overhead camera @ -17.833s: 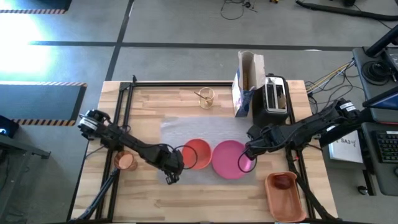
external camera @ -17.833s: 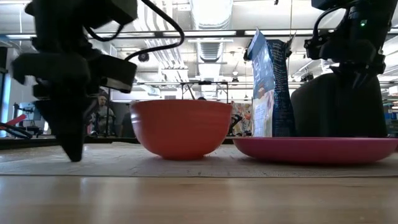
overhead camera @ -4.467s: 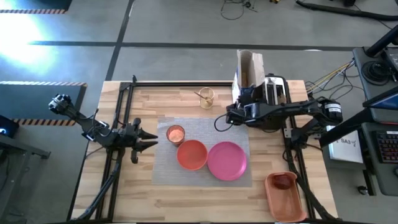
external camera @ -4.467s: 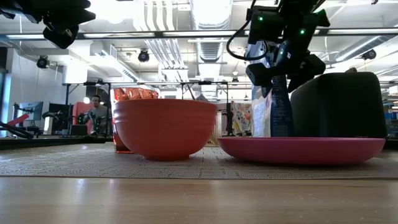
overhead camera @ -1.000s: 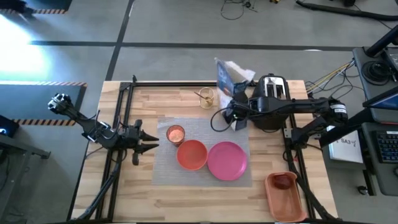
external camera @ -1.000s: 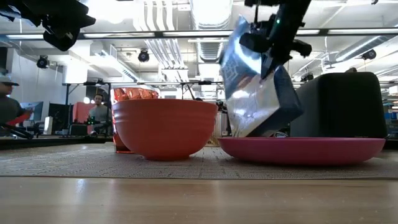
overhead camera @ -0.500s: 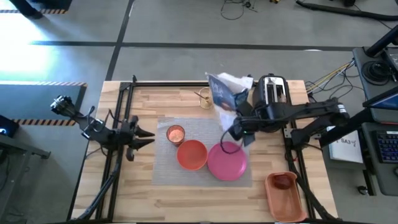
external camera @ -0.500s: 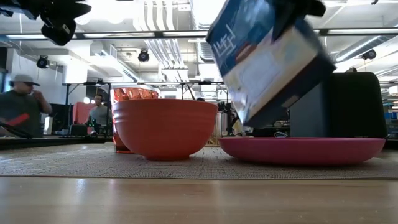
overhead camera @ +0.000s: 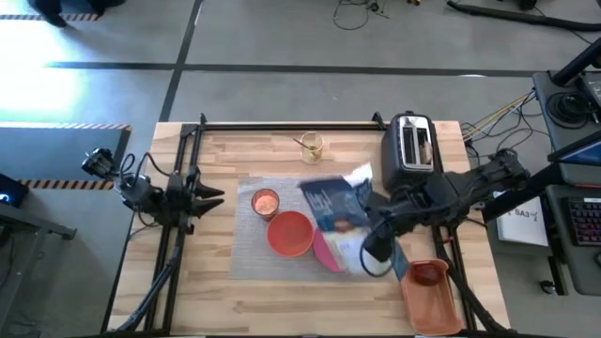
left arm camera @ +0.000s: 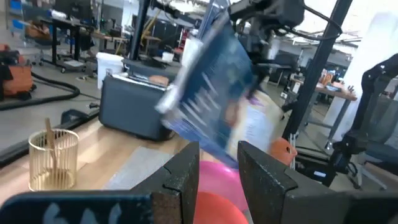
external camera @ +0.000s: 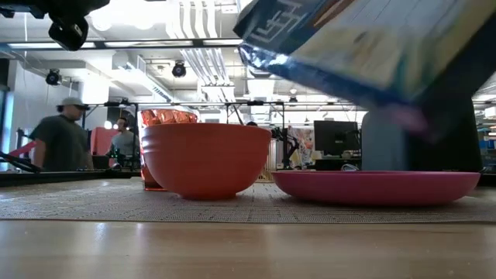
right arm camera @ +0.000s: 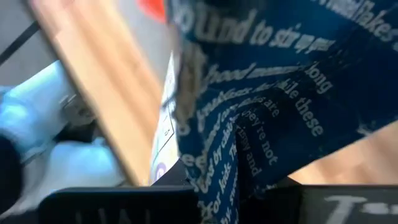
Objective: Arrange a breakfast setting
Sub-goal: Pour the cereals from the blue cereal box into the orange bowl
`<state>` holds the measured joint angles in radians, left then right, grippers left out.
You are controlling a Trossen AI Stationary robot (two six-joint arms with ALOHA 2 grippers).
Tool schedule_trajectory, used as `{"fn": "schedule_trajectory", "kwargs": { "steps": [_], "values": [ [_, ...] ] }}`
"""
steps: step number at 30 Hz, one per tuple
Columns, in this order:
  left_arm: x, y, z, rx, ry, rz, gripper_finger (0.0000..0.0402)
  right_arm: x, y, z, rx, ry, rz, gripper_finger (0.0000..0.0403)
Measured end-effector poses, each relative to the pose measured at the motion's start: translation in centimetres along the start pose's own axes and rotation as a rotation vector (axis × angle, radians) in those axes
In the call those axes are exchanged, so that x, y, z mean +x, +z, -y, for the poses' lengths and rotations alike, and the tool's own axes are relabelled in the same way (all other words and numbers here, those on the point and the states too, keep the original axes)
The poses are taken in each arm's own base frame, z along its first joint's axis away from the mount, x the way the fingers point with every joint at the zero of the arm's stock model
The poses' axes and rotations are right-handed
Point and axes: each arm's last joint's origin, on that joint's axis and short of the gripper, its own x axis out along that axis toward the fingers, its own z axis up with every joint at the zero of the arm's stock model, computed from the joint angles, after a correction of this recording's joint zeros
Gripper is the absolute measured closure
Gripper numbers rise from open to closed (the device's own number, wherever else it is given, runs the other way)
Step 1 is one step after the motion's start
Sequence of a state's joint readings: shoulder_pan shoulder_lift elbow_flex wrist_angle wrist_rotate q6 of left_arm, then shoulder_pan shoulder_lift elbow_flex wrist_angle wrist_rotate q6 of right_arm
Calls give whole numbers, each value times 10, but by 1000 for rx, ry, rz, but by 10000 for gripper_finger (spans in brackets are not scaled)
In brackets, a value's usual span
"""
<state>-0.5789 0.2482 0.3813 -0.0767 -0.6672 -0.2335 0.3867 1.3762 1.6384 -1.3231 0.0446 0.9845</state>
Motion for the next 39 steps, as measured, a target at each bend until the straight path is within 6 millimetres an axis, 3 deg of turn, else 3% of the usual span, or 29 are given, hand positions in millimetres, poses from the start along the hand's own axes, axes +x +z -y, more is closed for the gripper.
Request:
{"fn": "schedule_trajectory", "kwargs": {
  "steps": [7,15,29,39],
  "values": [
    [-8,6,-6,-22,-8,49,309,-5,-19,-14,151,97,-141,386],
    [-15,7,-11,16,-8,61,309,8,-19,-27,240,148,-247,386],
    [-24,12,-19,35,42,117,309,39,-1,-58,247,320,-267,386],
    [-25,12,-21,65,95,122,309,53,24,-55,410,372,-340,386]
  ]
}}
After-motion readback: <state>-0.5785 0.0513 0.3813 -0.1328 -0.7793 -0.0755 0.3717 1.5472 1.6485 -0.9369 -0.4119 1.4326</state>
